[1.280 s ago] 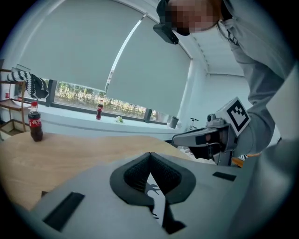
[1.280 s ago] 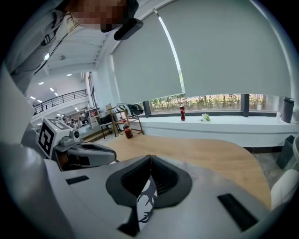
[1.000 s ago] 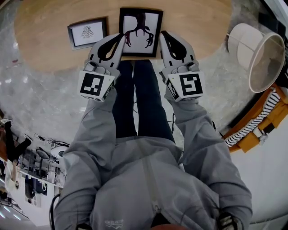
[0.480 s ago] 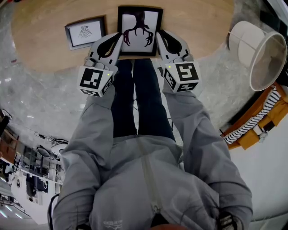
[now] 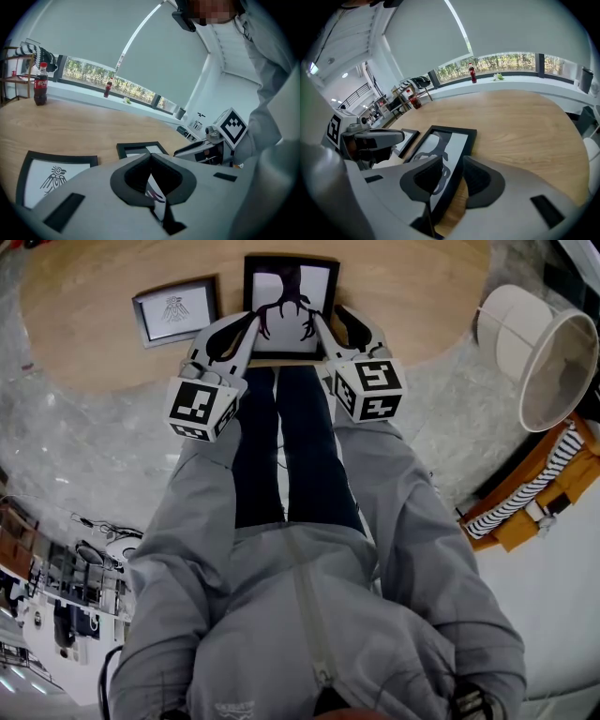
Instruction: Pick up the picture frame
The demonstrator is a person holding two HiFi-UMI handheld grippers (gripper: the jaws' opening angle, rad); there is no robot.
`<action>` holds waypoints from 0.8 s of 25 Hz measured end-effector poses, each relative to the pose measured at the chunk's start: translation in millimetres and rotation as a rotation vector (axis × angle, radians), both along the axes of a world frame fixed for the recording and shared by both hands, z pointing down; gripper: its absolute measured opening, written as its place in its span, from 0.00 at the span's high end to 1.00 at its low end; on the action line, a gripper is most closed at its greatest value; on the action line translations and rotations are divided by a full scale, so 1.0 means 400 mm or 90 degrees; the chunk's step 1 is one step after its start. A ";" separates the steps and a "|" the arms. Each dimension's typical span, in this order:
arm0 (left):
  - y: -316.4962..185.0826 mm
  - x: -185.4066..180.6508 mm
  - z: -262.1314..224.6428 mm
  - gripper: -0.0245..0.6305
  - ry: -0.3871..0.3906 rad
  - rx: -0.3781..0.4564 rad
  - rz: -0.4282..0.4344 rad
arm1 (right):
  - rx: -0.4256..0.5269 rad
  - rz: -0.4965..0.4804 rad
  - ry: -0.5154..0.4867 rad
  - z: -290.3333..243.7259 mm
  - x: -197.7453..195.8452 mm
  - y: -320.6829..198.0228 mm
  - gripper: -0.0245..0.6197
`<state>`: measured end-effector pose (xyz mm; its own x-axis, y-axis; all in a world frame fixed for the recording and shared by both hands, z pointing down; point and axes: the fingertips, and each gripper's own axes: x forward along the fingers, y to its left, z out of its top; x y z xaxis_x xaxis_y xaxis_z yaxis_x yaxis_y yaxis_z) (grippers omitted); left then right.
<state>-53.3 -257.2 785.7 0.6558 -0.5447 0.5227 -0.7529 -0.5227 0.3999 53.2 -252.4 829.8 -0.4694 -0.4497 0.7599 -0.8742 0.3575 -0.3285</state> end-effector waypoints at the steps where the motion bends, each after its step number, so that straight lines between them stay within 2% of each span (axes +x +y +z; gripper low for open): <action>1: 0.000 -0.001 0.003 0.93 0.000 -0.002 0.000 | -0.008 0.002 0.007 0.011 0.002 0.002 0.77; 8: 0.007 -0.019 0.027 0.93 -0.004 -0.008 0.004 | -0.061 0.024 0.033 0.082 0.001 0.026 0.77; 12: 0.018 -0.023 0.036 0.93 -0.004 -0.013 0.002 | -0.082 0.056 0.033 0.099 -0.001 0.033 0.78; 20: 0.034 -0.015 0.036 0.93 0.000 -0.016 0.001 | -0.097 0.103 0.043 0.098 0.005 0.040 0.82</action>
